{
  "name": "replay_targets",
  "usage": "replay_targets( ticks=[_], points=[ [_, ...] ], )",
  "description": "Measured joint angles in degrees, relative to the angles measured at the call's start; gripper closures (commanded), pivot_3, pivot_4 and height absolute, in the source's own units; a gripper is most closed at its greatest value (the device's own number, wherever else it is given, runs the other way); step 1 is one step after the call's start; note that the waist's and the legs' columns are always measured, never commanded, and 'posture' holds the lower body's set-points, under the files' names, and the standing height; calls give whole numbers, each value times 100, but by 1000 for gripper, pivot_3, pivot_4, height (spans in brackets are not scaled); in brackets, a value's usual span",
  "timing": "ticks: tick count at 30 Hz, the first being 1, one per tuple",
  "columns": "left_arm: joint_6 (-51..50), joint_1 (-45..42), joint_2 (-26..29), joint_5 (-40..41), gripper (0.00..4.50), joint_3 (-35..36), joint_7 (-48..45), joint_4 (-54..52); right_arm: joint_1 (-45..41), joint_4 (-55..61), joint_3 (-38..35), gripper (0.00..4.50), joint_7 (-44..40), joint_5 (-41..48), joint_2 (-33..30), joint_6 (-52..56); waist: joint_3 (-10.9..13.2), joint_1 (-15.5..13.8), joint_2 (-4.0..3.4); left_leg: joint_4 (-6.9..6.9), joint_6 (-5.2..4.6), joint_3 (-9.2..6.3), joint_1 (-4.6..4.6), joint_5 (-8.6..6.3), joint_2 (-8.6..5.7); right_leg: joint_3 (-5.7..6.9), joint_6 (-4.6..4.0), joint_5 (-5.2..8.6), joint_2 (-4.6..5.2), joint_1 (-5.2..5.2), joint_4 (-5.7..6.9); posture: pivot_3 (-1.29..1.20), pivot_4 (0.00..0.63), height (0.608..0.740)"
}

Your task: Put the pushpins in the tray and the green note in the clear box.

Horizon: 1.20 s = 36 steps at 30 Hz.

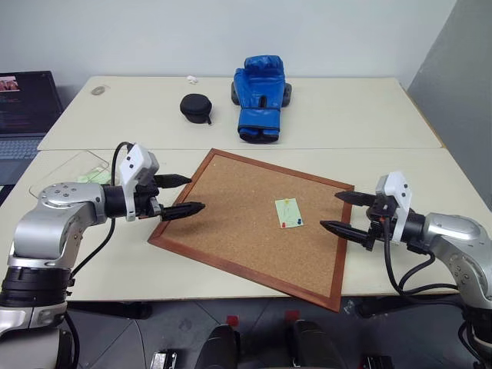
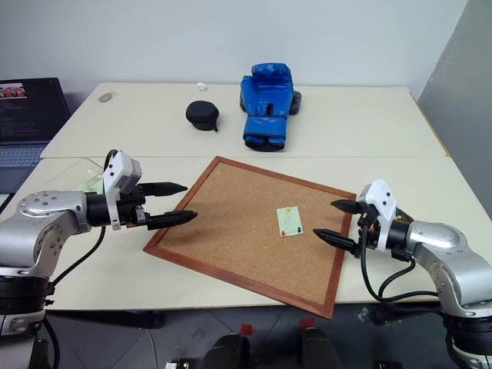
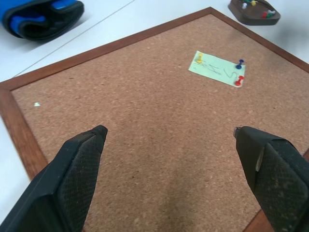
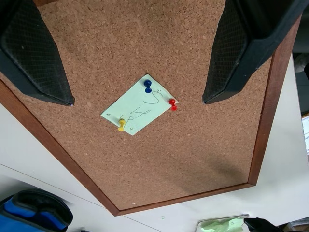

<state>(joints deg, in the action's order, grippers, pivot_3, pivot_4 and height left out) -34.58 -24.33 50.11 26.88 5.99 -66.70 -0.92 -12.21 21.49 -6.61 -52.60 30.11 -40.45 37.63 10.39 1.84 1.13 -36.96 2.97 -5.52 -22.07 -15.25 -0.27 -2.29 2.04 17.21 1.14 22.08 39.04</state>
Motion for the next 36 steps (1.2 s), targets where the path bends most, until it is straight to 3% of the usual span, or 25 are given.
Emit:
replay_targets(
  ticks=[21,24,36],
  points=[
    [141,-3,11,-97,13,-168,-139,43,-16,-169,128,0,-79,10,-6,-199,0,0,0,-1,0,1,0,0,0,1,0,0,0,0,2,0,150,740],
    [251,-37,-87,-126,433,-170,-109,81,-84,-216,199,0,-35,-26,43,-242,0,0,0,-2,0,1,1,0,0,1,0,0,0,0,2,0,150,740],
    [1013,-116,-959,-434,2852,-776,36,162,-719,-865,1013,0,295,-692,656,-758,0,1,0,-5,1,-1,0,1,-1,1,0,-1,0,1,6,0,150,740]
  ],
)
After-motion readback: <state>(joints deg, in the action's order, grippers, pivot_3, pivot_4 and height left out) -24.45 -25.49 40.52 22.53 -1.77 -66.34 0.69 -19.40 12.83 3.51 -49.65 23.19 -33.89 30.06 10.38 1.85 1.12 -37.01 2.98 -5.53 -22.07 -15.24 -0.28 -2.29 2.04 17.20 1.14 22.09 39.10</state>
